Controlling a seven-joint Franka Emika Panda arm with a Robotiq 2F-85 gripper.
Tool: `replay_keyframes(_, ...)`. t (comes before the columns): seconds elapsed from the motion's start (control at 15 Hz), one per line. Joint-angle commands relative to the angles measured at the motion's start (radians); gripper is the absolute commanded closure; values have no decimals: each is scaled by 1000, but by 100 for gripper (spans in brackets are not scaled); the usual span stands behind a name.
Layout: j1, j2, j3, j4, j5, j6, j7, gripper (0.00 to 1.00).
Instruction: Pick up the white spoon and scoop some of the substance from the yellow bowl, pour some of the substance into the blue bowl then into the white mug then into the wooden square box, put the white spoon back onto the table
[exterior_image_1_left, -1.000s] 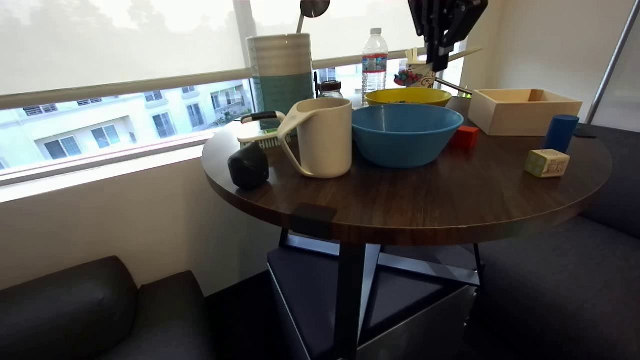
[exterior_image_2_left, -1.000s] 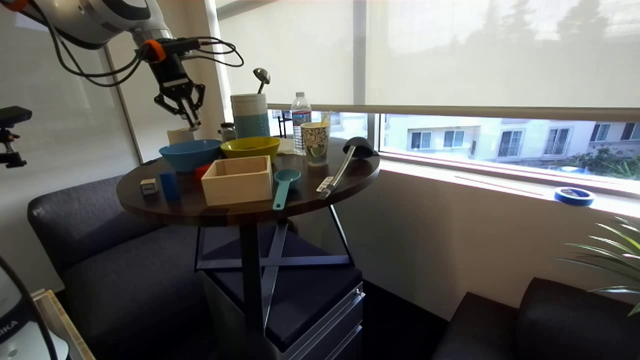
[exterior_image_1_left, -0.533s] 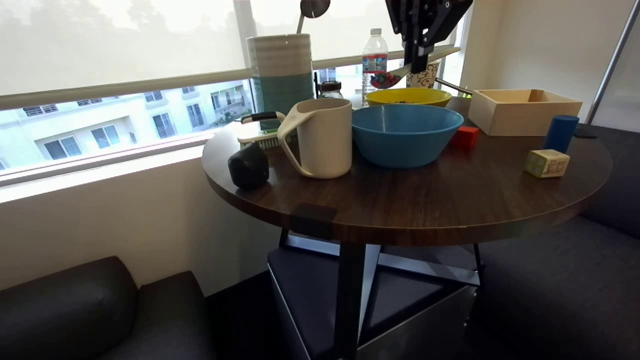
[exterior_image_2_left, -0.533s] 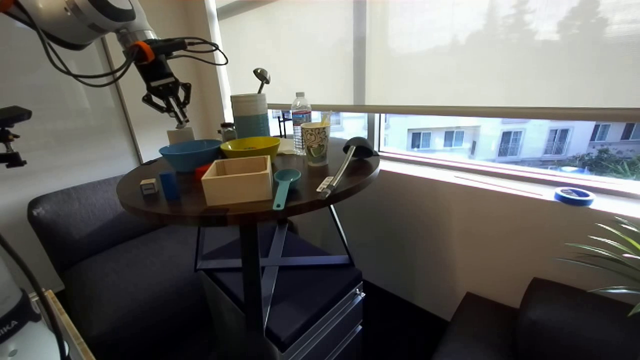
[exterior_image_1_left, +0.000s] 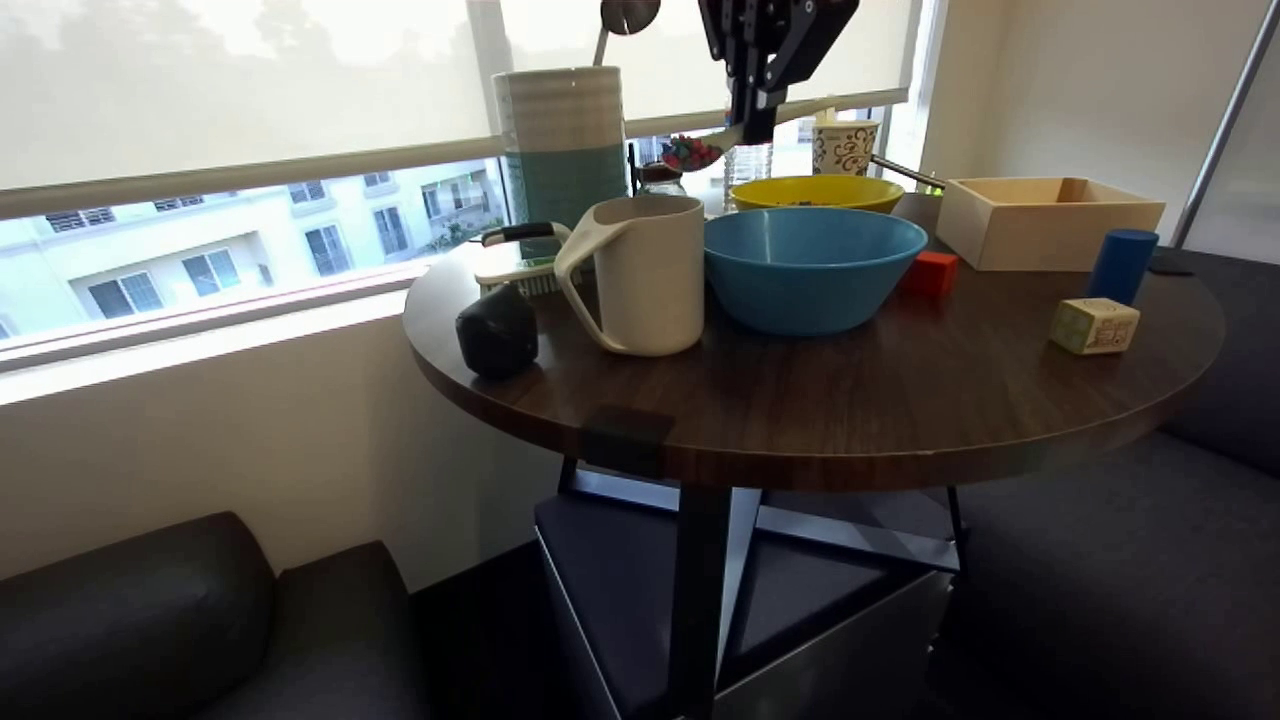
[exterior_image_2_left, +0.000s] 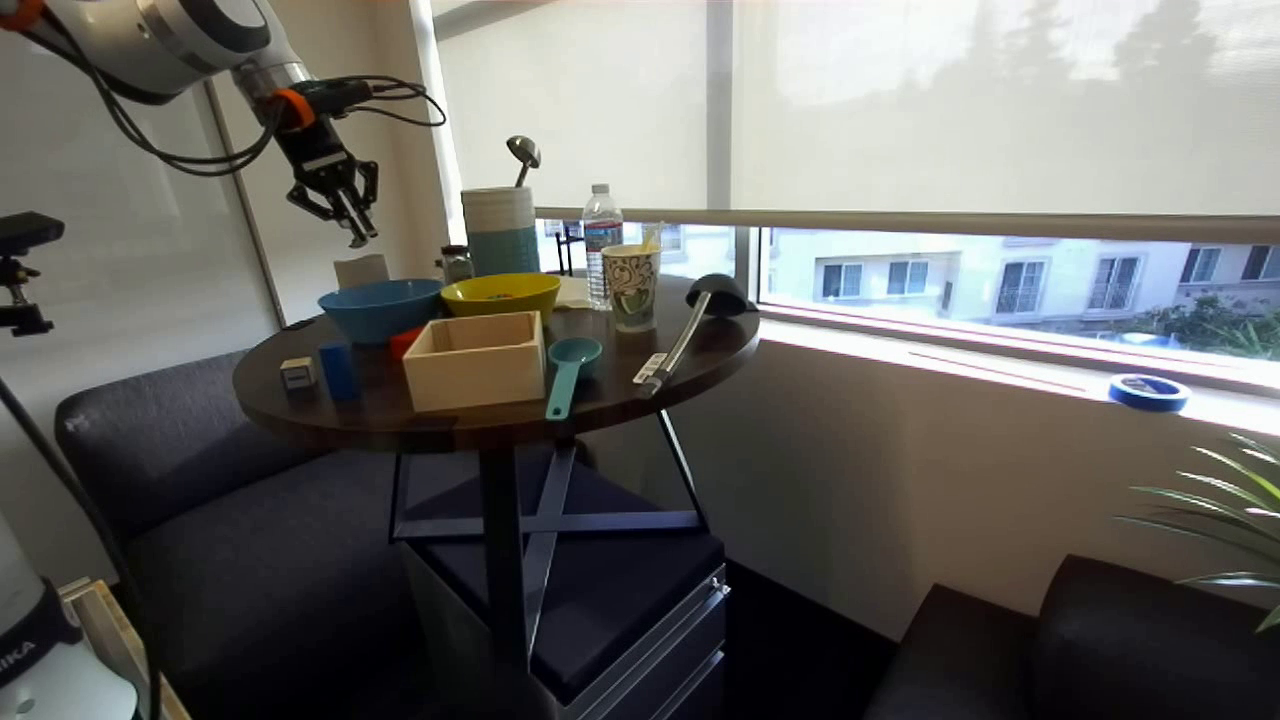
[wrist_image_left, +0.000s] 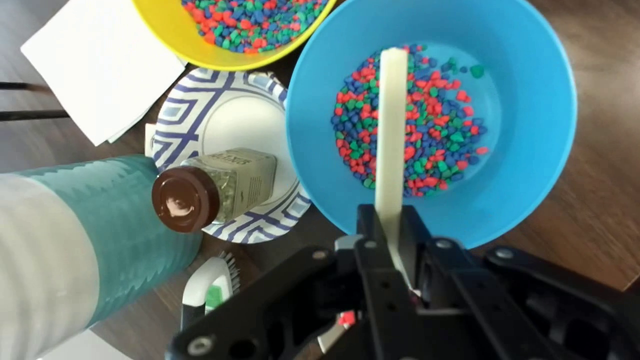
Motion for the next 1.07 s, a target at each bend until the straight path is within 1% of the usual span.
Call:
replay_keyframes(0.0, 0, 75, 17, 72, -27, 6, 5, 97)
replay_keyframes(0.27, 3, 115, 41, 97, -91, 0, -11, 97)
replay_keyframes(0.6, 5, 104, 62, 81, -189, 7, -49, 97)
replay_keyframes(1.0, 14, 98, 83, 68, -263, 24, -112, 97)
